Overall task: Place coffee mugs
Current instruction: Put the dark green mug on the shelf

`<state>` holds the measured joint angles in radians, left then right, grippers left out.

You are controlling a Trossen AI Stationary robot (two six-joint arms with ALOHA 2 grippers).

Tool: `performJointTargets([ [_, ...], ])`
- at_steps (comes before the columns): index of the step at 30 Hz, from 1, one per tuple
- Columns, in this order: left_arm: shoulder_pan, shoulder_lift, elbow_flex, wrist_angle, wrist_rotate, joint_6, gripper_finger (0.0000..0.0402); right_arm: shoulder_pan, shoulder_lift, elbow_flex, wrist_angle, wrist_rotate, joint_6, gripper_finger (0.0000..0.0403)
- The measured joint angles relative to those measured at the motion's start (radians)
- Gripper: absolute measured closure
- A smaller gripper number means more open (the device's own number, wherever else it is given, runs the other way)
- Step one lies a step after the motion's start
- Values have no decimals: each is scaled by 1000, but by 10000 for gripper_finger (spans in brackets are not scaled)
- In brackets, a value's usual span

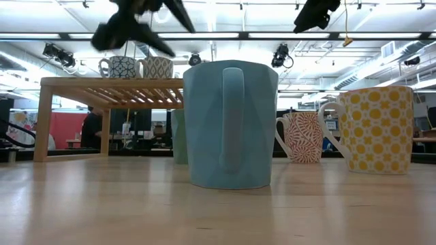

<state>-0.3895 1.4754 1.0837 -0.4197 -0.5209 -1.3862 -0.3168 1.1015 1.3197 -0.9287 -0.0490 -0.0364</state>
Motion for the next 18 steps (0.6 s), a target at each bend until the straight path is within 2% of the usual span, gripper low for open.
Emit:
performJointTargets([
  [3,0,19,-51,77,-43,-50,194,0,0,0,0,0,-18,233],
  [10,0,164,-56,241,-91,-61,194,0,1,0,-2,1,-13,233],
  [18,18,295,-57,295,-163,-132,194,0,1,0,-1,3,-12,233],
])
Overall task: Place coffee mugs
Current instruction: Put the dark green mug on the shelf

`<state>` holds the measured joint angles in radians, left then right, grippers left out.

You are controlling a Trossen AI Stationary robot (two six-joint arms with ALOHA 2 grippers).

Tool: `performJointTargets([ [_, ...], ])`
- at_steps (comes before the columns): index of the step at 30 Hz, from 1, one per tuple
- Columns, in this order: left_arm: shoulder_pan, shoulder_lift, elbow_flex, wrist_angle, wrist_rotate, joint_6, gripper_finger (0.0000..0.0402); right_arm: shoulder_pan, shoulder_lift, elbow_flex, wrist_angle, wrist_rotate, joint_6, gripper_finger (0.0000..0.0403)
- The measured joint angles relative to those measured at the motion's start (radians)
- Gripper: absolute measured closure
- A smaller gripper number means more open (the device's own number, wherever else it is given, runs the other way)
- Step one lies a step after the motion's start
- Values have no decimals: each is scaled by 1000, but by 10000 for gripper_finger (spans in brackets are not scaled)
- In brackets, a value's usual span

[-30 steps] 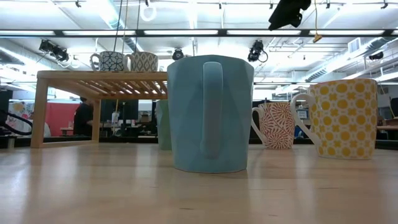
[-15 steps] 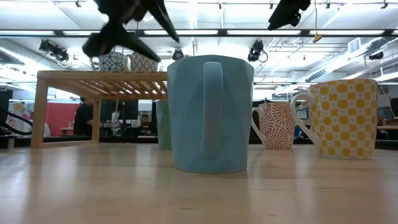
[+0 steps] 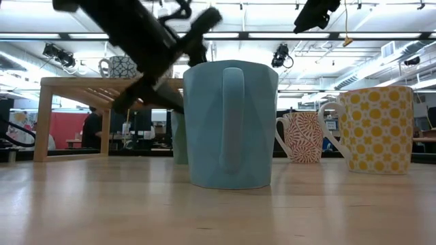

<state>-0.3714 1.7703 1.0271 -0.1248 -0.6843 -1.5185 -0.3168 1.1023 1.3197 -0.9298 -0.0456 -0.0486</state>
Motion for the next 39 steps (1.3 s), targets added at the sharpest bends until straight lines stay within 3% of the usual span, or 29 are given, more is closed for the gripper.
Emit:
performJointTargets([
  [13,78,34,1,-17,-19,-7,194,0,8,0,1,0,1,233],
  [39,95,77,1,-33,-53,-45,199,0,8,0,1,0,1,233],
])
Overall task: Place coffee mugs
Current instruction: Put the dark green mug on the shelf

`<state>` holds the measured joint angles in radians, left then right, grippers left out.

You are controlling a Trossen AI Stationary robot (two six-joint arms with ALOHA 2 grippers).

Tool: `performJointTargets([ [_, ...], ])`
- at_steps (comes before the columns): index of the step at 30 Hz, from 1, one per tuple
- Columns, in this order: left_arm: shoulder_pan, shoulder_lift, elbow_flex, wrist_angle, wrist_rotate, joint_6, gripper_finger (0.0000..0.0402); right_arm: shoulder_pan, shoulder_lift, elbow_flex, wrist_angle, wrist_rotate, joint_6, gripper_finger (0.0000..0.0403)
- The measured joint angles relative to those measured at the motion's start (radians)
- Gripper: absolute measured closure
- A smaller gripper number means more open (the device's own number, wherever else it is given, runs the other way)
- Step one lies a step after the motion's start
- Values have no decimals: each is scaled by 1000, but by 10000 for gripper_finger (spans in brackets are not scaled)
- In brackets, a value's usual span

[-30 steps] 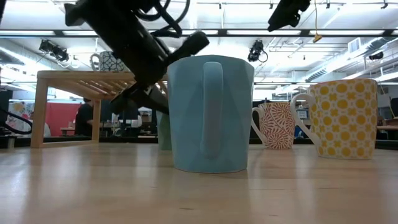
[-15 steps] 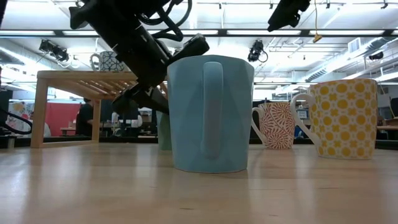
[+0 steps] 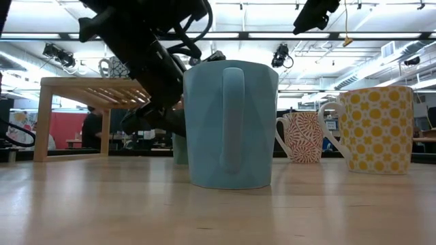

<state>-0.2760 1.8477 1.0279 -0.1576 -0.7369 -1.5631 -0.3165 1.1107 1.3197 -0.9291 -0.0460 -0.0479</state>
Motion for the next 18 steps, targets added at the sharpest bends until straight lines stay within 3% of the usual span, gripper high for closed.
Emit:
performJointTargets([
  [11,-21,-4,0,-33,7,7,276,0,0,0,0,0,0,233],
  [18,-53,-10,0,-86,32,-6,292,0,0,0,0,0,0,233],
])
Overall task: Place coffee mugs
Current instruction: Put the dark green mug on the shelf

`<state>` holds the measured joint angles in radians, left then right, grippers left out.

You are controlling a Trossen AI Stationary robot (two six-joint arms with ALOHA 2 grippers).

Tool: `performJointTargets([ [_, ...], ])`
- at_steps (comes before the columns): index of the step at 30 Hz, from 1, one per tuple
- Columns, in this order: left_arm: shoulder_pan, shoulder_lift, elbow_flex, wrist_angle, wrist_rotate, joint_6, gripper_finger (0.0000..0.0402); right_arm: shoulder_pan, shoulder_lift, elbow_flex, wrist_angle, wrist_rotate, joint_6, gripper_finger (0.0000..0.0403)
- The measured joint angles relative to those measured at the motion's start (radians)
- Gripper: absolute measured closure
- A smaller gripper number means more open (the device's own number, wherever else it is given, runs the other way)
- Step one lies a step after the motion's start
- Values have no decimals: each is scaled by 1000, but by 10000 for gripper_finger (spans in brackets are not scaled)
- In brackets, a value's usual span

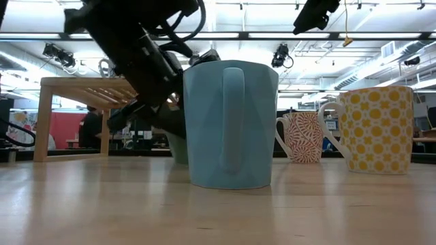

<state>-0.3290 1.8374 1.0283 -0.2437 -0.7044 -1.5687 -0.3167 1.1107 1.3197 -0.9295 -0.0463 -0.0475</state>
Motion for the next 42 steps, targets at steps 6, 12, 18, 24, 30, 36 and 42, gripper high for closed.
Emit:
performJointTargets([
  [6,-7,-15,-1,-48,27,2,293,0,0,0,0,0,0,233],
  [12,-7,-55,-1,-89,66,13,293,0,0,0,0,0,0,233],
  [18,-7,-108,-1,-182,104,25,293,0,0,0,7,0,0,233],
  [24,-8,-141,-1,-265,158,99,293,0,0,0,8,0,0,233],
  [30,-7,-145,-1,-291,161,252,293,0,0,0,10,0,0,233],
  [36,-6,-145,-1,-294,161,366,292,0,0,0,12,0,0,233],
  [42,-5,-145,-1,-295,161,385,292,0,0,0,12,0,0,233],
])
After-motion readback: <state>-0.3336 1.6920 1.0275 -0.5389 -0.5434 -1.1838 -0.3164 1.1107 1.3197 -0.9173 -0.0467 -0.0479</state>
